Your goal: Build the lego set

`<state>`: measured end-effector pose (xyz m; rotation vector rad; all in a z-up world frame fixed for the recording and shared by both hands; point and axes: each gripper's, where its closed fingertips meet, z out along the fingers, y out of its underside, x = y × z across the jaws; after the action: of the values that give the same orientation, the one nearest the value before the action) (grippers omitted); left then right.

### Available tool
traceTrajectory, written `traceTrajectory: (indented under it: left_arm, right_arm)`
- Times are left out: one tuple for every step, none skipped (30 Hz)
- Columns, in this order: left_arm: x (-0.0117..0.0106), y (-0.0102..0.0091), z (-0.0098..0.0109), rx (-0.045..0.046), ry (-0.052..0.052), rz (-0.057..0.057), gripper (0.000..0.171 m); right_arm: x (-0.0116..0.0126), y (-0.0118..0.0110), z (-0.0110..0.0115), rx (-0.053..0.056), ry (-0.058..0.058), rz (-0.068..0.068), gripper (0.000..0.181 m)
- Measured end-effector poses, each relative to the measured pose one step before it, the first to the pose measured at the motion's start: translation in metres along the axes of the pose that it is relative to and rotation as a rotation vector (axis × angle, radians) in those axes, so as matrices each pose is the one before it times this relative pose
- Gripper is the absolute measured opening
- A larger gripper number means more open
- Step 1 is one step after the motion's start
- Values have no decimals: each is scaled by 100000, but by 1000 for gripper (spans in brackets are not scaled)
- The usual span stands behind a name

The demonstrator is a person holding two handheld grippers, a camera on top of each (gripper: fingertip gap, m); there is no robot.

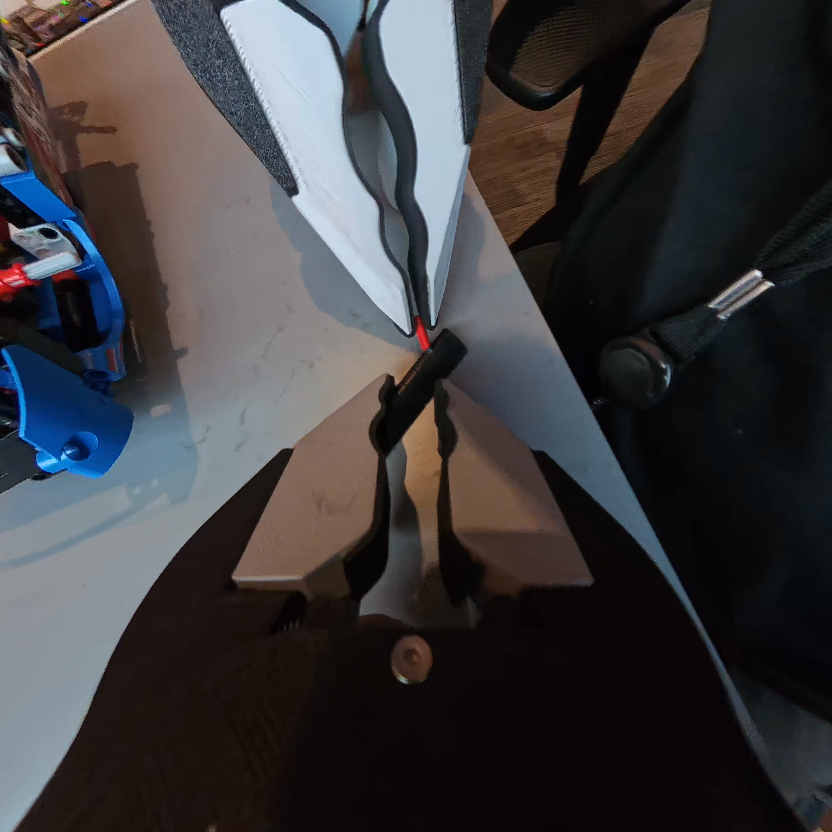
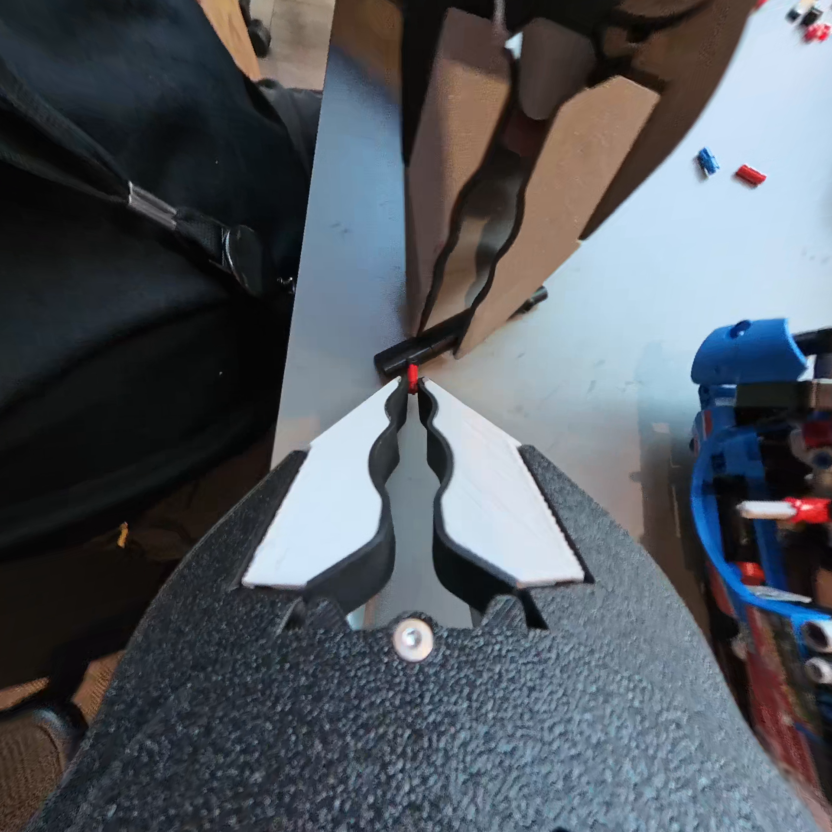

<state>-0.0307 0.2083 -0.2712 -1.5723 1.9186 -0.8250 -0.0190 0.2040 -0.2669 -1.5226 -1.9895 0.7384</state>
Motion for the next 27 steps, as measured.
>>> traceTrajectory:
  left_arm:
    - [-13,23,-62,300,2933,-652,13]
    - [3,9,-11,38,2642,-699,12]
    - [3,-4,7,-74,2200,-109,12]
    - [-1,-6,-6,-49,1706,303,11]
    - [4,5,-7,-8,1489,280,11]
    - [8,-2,-13,-53,1523,258,11]
    - [4,3,-4,-79,1646,519,11]
    - [-2,-7,-3,-54,1880,437,10]
    - [4,-20,-11,-142,2129,-119,10]
    - [11,-10,9,-176,1682,436,10]
    - [17,-10,14,-96,1301,671,10]
    - [8,-22,12,-110,1190,542,10]
    - [10,-15,5,-47,964,605,10]
    - [10,-7,3,-81,820,627,10]
    - [9,-15,7,-56,838,483,9]
    - [3,-24,6,-29,822,-87,9]
    - [17,-38,10,48,600,41,9]
    - [15,-8,7,-24,207,-38,9]
    - [-1,-16,0,83,-192,-33,9]
    - [2,2,4,101,-516,-61,9]
    - [-8,-13,0,153,-732,-324,9]
    - [-3,-11,4,220,-806,-827,9]
    - [12,-26,14,320,-857,-1014,9]
    - [18,-11,-3,221,-824,-516,9]
    - [38,-3,7,139,-428,-263,9]
    - [41,-33,-4,284,42,-513,9]
    - [-293,-379,-34,2159,-1898,-1320,0]
  right_arm:
    - [29,-2,-20,-1301,-888,-3052,4]
    - [-15,-4,-2,-1322,-1017,-3442,4]
    - [-4,20,19,-1261,-1013,-3762,4]
    - [14,2,1,-909,-1364,-3214,4]
    - [8,-23,-2,-644,-1753,-2581,4]
    - [17,-10,6,-509,-1688,-2543,4]
    - [9,-25,4,-287,-1841,-2046,4]
    - [5,-48,-10,-147,-1762,-1825,4]
    - [8,-30,8,-534,-1441,-1921,4]
    - [-8,-12,-7,-809,-1285,-2142,4]
    - [-38,-38,18,-535,-1219,-2297,4]
    - [-41,-48,8,-238,-1262,-1827,4]
    - [-31,-41,9,67,-1160,-1410,4]
    - [-2,-16,5,-24,-844,-1277,4]
    - [-5,-33,16,132,-832,-893,4]
    - [-28,-54,22,416,-826,-601,4]
    - [-38,-42,41,622,-676,-361,4]
    - [-9,29,48,359,-268,177,4]
    - [-1,46,38,382,273,372,4]
    - [10,32,34,574,722,550,4]
    - [23,59,41,466,1042,973,4]
    - [-16,13,41,813,1194,1209,4]
    - [-32,-45,-6,1094,1411,748,4]
    - [-33,-65,3,981,1524,374,4]
    - [-37,-80,25,739,1093,526,4]
    - [-35,-125,30,578,800,724,4]
    - [48,-359,108,1400,1336,504,4]
